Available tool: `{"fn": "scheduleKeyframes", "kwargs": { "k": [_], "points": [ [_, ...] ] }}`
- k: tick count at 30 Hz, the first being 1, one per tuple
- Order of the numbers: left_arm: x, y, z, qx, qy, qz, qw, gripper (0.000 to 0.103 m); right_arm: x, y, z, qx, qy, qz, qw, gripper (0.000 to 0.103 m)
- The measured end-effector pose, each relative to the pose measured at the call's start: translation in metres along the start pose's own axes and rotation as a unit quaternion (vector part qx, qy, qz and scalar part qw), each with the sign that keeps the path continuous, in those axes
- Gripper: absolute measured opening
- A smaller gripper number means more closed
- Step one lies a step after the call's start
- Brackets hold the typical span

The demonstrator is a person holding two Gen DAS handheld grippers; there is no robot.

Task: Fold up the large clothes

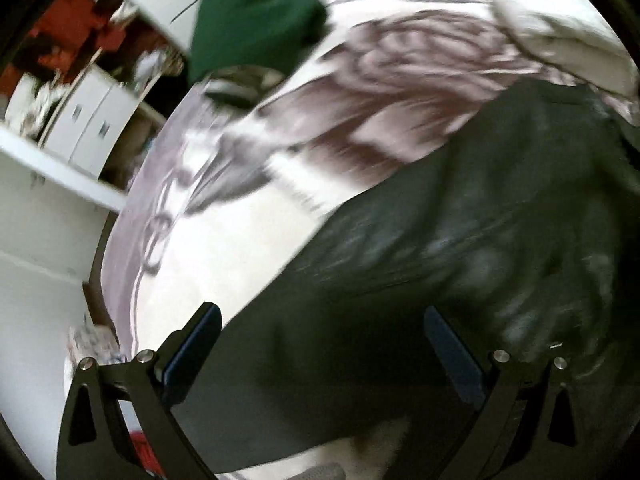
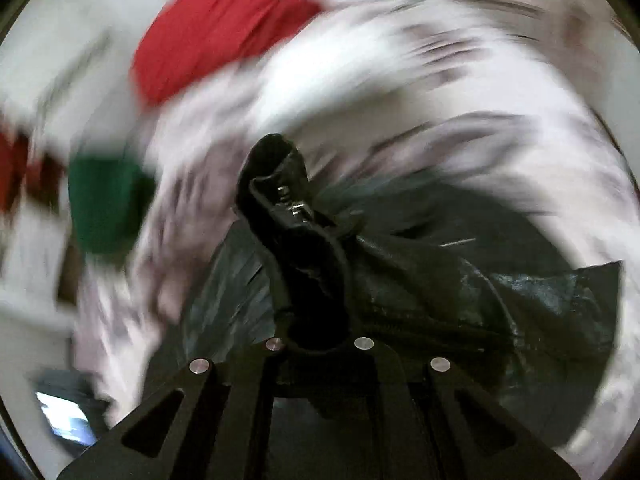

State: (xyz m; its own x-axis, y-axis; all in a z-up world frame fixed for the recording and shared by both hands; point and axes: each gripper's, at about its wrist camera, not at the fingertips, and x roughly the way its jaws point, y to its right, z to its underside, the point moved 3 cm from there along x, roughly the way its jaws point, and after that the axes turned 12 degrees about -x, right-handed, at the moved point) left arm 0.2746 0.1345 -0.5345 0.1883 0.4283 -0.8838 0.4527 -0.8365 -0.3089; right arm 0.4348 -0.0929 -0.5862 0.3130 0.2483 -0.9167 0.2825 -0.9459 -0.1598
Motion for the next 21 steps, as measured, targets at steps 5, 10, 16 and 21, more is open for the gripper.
{"fn": "scheduleKeyframes", "kwargs": {
  "k": [5,10,16,21],
  "points": [
    [0.005,-0.022,0.022,0.017,0.001,0.028,0.9995,0.103,0.082,-0.069,0.03,-0.076,-0.085,0.019,0.993,0.011],
    [-0.003,-0.036,0.036,0.017,-0.016,0.055,0.9982,0.103,0.017,-0.006,0.05,0.087,-0.063,-0.087,0.99,0.057],
    [-0.017,-0.049,0.057,0.001,-0.037,0.056,0.9978,0.103,-0.065,0.106,0.15,0.192,-0.102,0.071,0.973,0.058],
    [-0.014,-0.064,0.085,-0.034,-0.074,0.035,0.9961,0.103,-0.033,0.167,0.204,0.163,-0.176,0.104,0.965,0.057]
  ]
}}
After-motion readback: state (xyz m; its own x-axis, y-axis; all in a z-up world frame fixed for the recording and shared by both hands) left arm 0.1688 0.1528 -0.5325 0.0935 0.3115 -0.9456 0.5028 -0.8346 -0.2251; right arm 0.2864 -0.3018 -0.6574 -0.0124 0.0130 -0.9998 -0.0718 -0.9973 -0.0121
